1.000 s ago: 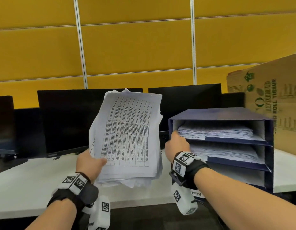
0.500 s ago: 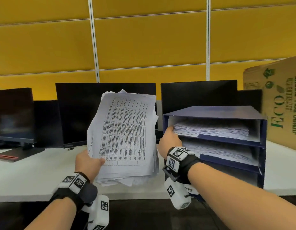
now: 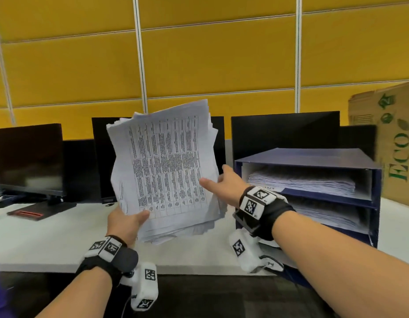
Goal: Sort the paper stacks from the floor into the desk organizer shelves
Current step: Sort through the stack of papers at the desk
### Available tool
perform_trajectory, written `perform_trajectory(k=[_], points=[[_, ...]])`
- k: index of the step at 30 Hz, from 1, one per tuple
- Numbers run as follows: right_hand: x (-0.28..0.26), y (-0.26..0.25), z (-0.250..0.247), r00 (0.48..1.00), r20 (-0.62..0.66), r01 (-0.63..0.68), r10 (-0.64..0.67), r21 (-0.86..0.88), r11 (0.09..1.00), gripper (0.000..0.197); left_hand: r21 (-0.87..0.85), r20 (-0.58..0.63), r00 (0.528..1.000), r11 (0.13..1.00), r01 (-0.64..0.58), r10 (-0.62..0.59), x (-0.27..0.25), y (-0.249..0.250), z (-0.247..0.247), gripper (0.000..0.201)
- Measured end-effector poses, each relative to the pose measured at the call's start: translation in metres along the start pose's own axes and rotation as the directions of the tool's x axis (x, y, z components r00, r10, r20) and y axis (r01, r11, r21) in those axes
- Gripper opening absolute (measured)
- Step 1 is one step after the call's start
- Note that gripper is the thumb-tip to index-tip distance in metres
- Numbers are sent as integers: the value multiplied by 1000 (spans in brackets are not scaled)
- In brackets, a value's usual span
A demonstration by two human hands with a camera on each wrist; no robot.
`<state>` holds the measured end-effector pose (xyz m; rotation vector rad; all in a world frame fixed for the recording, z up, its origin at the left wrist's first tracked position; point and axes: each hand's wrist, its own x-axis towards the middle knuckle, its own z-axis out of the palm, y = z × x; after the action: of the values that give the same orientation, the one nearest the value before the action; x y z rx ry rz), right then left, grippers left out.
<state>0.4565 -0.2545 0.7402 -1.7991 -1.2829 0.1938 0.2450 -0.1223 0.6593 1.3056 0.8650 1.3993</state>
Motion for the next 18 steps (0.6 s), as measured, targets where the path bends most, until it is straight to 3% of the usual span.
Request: perform_trajectory(k=[2,3,6,8,11,14,16,18], points=[[3,-8,9,995,-93,37,-22,162,986,107,-10,30,999,1000,12,-12,4,1,-5,49],[5,-11,12,989,-144,72,-39,227,971,104,-5,42,999,1000,12,-12,5,3,-8,48],[3,-21,12,984,-134,158,-118,349,924,48,25,56,998,1000,-9,7,8,8,-16,44],[2,-22,13,982,-91,189,-167,360,914,31,116,47,998,992,-42,37,11,11,-18,41],[7,-18,23,977,-153,192,-148,339,921,29,205,78,996,977,-64,49,14,12,-19,42],[11,-8,29,979,-191,139,-78,328,934,23,285,194,981,955,-81,26,10,20,-19,41],[16,3,31,980,-194,106,-40,342,934,25,319,257,965,940,-125,41,13,25,-23,51],[21,12,36,982,-187,83,-16,356,931,28,325,218,972,933,-157,88,21,29,-29,61]])
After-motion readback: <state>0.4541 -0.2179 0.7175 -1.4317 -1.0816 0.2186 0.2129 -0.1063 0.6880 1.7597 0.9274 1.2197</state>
